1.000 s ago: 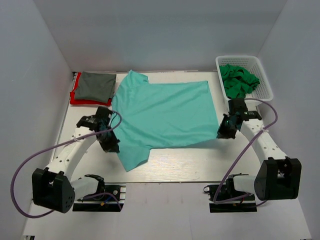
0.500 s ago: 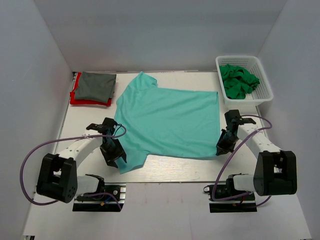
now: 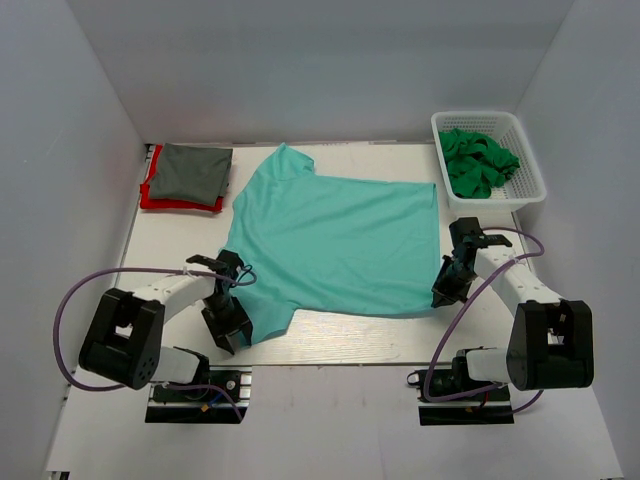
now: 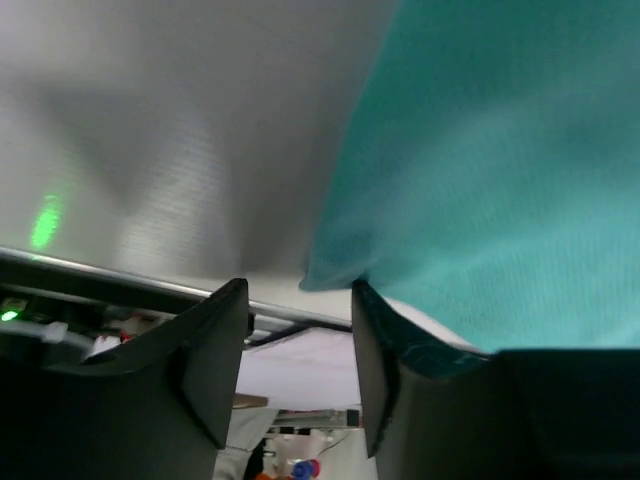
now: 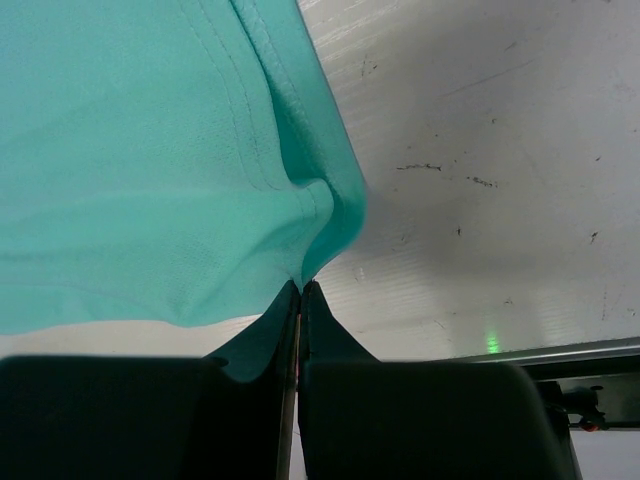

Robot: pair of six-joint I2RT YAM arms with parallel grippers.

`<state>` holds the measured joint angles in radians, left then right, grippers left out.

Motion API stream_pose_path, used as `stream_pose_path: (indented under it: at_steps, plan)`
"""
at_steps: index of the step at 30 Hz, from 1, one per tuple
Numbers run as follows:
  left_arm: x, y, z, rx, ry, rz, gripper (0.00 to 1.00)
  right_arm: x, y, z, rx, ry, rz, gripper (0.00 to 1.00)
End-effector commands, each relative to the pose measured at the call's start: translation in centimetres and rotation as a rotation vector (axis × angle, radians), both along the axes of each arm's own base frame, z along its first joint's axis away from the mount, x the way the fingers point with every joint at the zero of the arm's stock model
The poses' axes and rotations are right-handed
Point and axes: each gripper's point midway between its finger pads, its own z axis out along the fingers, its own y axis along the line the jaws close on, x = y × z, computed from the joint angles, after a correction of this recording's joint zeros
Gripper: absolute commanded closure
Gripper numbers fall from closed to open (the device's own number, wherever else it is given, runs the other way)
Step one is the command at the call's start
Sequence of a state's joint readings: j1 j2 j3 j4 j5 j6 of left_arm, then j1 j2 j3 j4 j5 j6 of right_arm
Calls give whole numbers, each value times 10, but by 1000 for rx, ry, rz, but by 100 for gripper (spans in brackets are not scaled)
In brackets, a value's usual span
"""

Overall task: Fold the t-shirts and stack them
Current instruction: Grap the side of the flattened tshirt closest away from the robot with both arms

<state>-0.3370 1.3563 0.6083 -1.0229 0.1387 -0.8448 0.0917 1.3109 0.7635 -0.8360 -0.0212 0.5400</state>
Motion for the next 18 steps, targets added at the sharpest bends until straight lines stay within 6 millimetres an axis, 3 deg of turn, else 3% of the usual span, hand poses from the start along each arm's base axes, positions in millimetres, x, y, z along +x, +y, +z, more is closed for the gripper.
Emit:
stream_pose_path:
  at_steps: [1, 4, 10, 14, 18]
  plan:
    - [3, -6, -11, -4, -27, 45, 46, 12, -2, 6, -9, -39, -8, 100]
    - [12, -8, -20, 7, -58, 52, 56, 11, -1, 6, -2, -38, -5, 100]
    - [35, -7, -17, 55, -106, 46, 73, 9, 1, 6, 8, -40, 9, 100]
    - [46, -6, -14, 78, -115, 31, 100, 8, 0, 5, 8, -47, 13, 100]
    - [47, 1, -5, 116, -101, -9, 100, 9, 0, 6, 8, -49, 26, 100]
